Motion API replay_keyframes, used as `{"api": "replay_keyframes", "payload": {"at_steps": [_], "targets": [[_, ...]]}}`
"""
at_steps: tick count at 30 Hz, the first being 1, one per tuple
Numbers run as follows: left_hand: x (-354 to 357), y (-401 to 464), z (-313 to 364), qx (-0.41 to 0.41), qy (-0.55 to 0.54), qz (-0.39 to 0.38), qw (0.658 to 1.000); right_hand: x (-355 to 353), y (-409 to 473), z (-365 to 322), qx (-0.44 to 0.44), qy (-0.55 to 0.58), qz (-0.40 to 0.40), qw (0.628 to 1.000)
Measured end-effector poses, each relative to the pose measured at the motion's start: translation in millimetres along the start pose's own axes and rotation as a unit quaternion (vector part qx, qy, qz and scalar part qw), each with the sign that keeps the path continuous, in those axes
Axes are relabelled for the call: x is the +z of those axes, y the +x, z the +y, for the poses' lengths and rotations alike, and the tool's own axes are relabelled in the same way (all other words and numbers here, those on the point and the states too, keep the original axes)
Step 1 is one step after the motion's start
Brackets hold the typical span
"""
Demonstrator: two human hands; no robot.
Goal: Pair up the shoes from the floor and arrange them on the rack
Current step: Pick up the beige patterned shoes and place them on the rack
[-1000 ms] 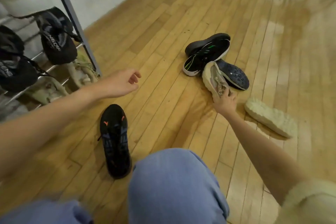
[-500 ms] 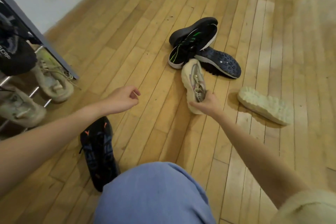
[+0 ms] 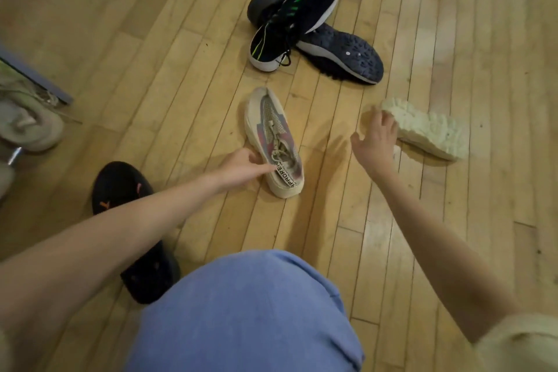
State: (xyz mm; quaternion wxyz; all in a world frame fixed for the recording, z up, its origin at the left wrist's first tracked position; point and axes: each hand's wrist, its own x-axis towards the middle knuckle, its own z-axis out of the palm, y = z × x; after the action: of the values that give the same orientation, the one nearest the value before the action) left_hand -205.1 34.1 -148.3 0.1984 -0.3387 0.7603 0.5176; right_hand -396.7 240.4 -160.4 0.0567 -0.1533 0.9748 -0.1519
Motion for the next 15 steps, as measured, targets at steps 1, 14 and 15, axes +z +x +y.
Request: {"api": "replay_keyframes", "payload": {"at_steps": [1,14,15], "targets": [[9,3,4,0.007,-0.009,-0.006,1.0,-5,16,9,0.014,-0.047,-0.014,0.999],[31,23,15,-0.117,-0.159,0.05,0.979,-20,85,23,-0.073,-0.332,-0.138,0.93],[29,24,15,-0.123,-0.174,0.053,0.976,-19,81,14,-0.086,-0.33,-0.132,0.931]]}}
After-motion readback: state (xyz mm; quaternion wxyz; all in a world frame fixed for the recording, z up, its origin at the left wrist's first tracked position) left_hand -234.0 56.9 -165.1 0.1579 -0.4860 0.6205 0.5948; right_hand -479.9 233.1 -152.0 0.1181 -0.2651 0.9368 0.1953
